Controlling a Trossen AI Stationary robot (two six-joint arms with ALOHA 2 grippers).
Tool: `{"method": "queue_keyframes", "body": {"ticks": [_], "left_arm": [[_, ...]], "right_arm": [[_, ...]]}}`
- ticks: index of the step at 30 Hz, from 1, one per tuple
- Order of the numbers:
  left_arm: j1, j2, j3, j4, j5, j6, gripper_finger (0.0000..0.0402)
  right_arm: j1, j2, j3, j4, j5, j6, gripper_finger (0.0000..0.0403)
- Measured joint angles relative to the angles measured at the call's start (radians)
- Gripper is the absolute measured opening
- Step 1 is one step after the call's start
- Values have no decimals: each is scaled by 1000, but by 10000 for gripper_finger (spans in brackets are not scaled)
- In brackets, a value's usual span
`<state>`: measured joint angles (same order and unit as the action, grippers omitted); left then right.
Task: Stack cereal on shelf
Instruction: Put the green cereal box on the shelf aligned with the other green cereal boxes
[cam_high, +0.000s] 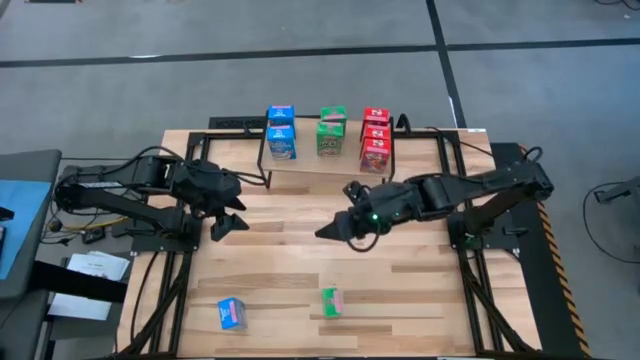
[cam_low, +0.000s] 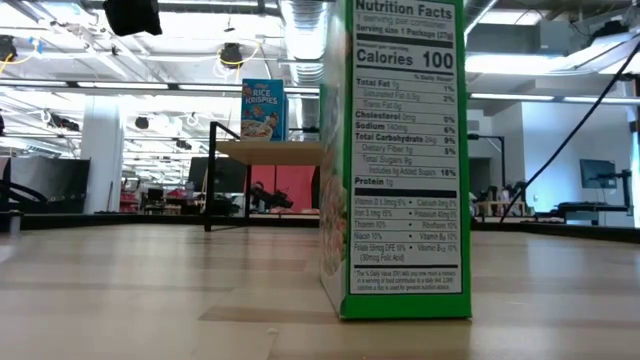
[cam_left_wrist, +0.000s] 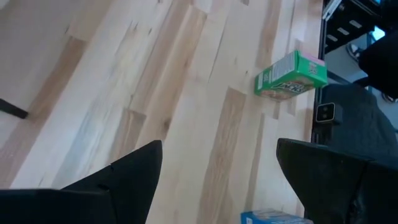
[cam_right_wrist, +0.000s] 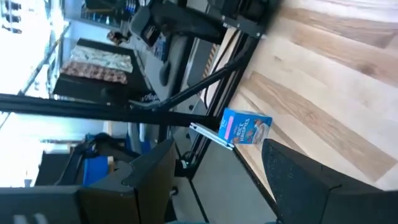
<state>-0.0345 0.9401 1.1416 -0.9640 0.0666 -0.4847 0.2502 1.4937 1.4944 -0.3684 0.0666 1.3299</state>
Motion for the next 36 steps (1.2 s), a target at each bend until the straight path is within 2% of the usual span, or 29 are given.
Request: {"method": "queue_keyframes", "body": {"ticks": [5, 10, 13, 20, 25, 36], "left_arm": [[0, 0, 0, 1, 0, 5, 304], [0, 0, 0, -9, -1, 9, 304], [0, 0, 0, -28, -2, 10, 304], [0, 2, 0, -52, -2, 10, 304], [0, 2, 0, -63, -2, 10, 304], [0, 2, 0, -74, -3, 4, 304]], "right_arm": [[76, 0, 0, 1, 37, 89, 265], [124, 53, -4, -4, 63, 156, 265], [148, 103, 2, 66, 59, 219, 265], [179, 227, 2, 134, -62, 343, 265], [187, 265, 0, 109, -142, 380, 265], [188, 288, 0, 35, -175, 435, 265]]}}
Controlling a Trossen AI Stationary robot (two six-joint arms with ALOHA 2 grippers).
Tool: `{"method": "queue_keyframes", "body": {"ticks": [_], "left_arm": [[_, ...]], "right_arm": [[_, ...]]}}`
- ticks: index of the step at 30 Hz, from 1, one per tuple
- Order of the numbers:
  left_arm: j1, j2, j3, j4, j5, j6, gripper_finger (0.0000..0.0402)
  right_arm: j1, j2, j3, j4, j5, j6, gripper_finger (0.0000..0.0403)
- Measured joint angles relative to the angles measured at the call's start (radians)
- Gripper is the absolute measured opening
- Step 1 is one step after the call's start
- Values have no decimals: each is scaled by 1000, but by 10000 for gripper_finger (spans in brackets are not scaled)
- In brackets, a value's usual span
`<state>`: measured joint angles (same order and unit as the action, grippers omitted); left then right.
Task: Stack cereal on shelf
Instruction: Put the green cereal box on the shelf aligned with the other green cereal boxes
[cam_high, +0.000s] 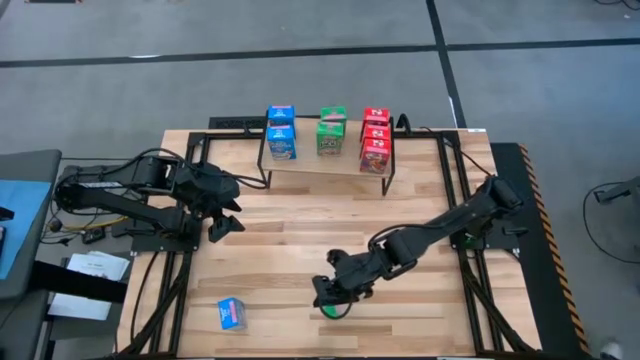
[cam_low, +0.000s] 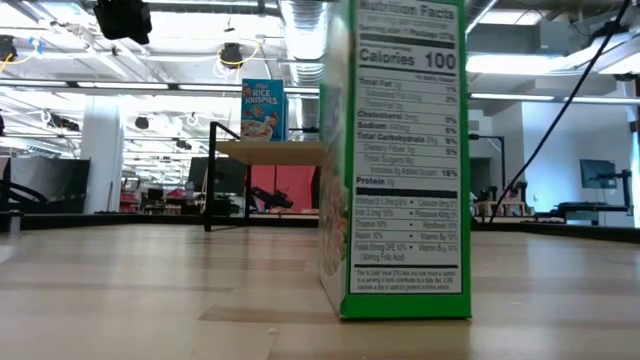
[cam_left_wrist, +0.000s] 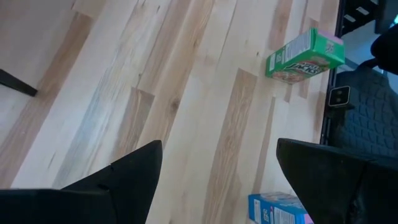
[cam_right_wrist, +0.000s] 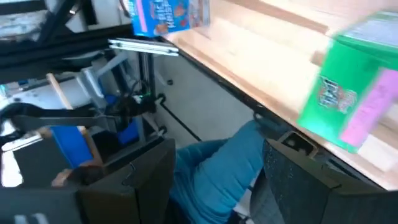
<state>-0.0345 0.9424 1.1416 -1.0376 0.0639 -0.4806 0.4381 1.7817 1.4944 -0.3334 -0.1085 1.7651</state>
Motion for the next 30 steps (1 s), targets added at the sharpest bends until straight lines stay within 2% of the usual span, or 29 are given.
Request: {"method": "queue_keyframes", "body": {"ticks": [14, 30], "left_arm": [[0, 0, 0, -4, -26, -22, 304], [0, 0, 0, -3, -26, -43, 304]], "right_arm": [[1, 0, 0, -223, 0, 78, 265], [6, 8, 0, -268, 59, 69, 265]]}}
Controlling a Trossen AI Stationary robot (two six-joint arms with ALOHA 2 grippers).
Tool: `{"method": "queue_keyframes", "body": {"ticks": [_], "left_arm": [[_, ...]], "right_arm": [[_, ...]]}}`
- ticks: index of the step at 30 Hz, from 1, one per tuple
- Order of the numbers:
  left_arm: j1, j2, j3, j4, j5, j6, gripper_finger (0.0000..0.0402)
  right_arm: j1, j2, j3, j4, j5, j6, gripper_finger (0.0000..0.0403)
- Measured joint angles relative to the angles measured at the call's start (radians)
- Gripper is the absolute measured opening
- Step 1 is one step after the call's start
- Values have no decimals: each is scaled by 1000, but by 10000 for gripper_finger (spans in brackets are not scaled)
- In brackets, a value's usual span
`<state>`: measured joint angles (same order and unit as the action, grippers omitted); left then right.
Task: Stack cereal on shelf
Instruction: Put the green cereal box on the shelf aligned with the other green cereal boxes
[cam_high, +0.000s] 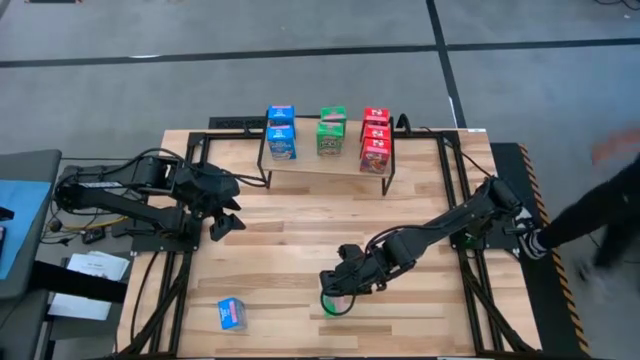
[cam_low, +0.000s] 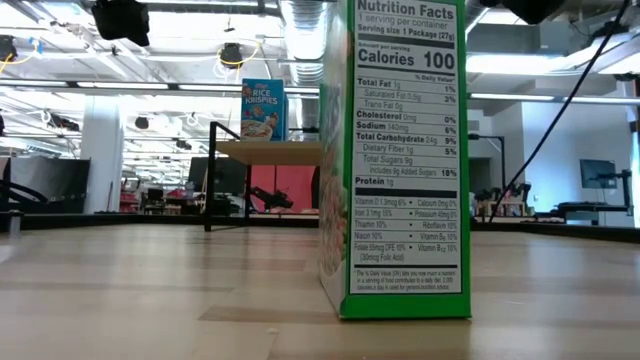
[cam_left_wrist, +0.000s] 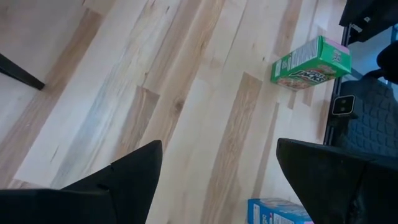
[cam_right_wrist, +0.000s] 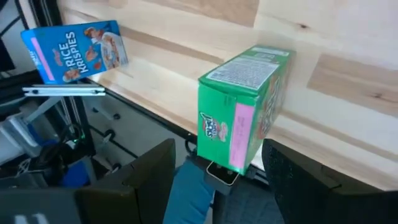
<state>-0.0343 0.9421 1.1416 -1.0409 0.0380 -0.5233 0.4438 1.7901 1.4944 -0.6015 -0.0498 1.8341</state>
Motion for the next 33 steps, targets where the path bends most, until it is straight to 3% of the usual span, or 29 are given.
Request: {"method": "queue_keyframes", "body": {"ticks": [6, 18, 33], "left_arm": [[0, 0, 0, 0, 0, -15, 304], [0, 0, 0, 0, -23, -16, 304], [0, 0, 0, 0, -22, 20, 304]], "right_arm": [[17, 36, -3, 2, 0, -3, 265], [19, 77, 1, 168, -5, -29, 265], [7, 73, 0, 167, 8, -216, 265]]}}
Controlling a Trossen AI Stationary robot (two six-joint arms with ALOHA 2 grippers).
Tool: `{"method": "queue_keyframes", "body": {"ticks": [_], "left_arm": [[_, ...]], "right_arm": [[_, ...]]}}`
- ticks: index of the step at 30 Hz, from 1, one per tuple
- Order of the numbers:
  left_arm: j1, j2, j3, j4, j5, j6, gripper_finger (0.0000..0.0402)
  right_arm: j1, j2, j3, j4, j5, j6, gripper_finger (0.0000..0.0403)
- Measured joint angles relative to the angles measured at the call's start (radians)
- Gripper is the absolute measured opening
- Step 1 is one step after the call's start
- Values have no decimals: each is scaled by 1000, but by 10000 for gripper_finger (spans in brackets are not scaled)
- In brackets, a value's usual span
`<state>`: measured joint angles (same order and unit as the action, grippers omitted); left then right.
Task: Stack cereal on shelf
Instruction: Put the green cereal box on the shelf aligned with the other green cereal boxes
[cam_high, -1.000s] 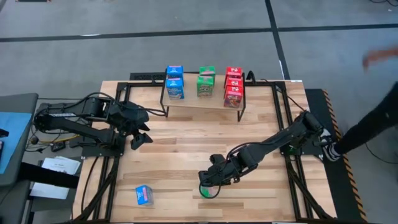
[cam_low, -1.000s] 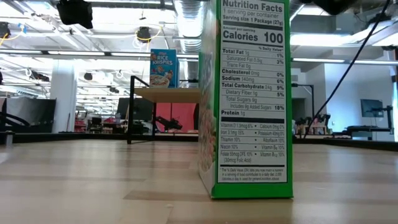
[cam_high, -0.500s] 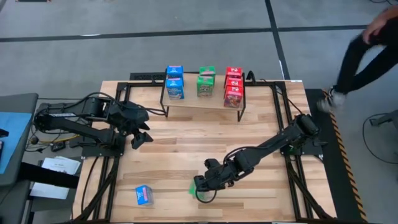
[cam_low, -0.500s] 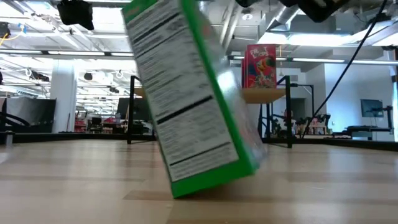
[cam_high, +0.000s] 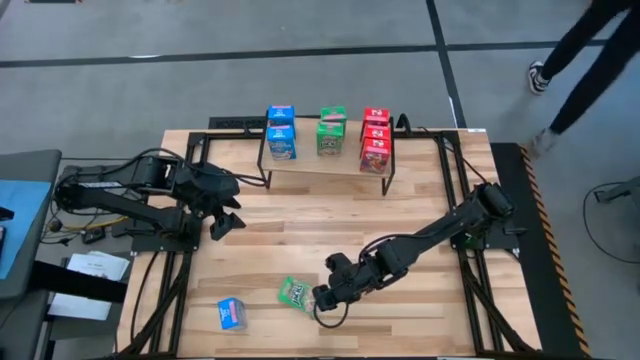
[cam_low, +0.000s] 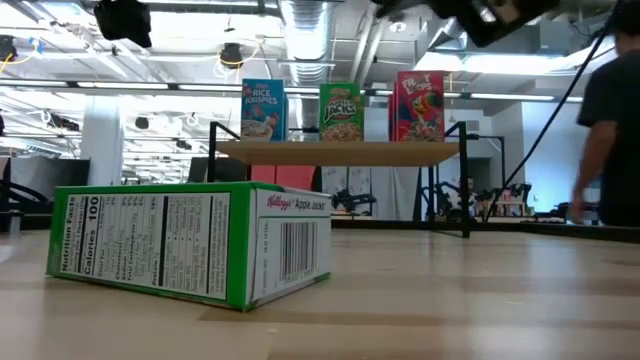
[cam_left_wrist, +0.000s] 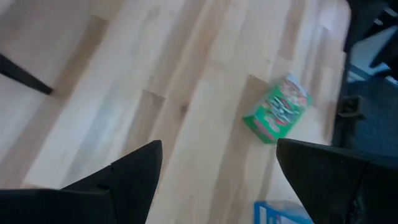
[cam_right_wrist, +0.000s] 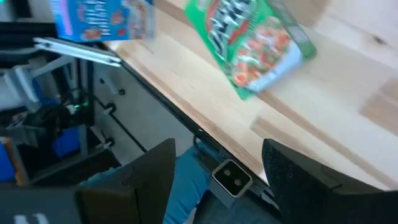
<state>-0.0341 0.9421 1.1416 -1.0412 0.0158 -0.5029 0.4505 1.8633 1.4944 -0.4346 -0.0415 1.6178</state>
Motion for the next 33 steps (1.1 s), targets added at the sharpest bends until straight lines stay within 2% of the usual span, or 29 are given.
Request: {"method": "queue_keyframes", "body": {"ticks": [8, 24, 28, 33], "left_arm": [[0, -16, 0, 0, 115, 5, 304], [0, -13, 0, 0, 104, 29, 304], [0, -13, 0, 0, 103, 28, 304], [0, -13, 0, 0, 67, 28, 304]], "right_arm": [[-30, 3, 0, 74, -18, -149, 265], [-94, 3, 0, 78, -22, -197, 265], [-121, 3, 0, 82, -60, -280, 266], [-147, 4, 0, 87, -109, -297, 266]]}}
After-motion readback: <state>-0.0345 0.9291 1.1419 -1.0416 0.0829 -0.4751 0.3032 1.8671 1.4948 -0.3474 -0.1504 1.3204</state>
